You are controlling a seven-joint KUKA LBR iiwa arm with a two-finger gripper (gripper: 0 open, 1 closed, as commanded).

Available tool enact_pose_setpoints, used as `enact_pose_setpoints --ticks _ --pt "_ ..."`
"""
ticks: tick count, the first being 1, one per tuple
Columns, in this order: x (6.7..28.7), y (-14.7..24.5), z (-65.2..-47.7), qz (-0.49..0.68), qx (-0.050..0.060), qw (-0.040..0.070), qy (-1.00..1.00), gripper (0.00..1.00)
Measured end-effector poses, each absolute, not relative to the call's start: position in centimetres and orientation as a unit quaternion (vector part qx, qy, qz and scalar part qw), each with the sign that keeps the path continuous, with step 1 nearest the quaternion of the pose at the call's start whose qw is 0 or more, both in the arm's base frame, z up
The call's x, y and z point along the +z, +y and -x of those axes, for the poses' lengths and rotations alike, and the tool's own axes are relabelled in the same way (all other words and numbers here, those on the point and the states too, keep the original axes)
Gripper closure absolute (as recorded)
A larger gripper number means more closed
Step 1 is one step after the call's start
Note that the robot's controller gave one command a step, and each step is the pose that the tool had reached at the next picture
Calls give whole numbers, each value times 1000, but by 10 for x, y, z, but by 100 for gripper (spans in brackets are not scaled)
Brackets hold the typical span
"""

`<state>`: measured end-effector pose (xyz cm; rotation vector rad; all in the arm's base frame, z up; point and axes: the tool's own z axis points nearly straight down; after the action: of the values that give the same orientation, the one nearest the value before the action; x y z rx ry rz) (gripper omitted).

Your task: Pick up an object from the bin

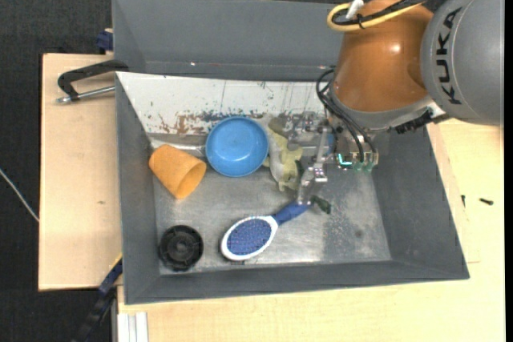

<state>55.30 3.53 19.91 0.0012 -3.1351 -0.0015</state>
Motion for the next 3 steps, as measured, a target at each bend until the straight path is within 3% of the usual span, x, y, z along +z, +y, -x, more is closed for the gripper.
enact_pose_setpoints --ticks 1,2,3 --pt "92 30 -537 -46 -3 -18 -999 0" --pt "86 -30 -536 -105 -5 -9 -994 0" --pt "80 -36 -531 -107 0 -2 -994 100"
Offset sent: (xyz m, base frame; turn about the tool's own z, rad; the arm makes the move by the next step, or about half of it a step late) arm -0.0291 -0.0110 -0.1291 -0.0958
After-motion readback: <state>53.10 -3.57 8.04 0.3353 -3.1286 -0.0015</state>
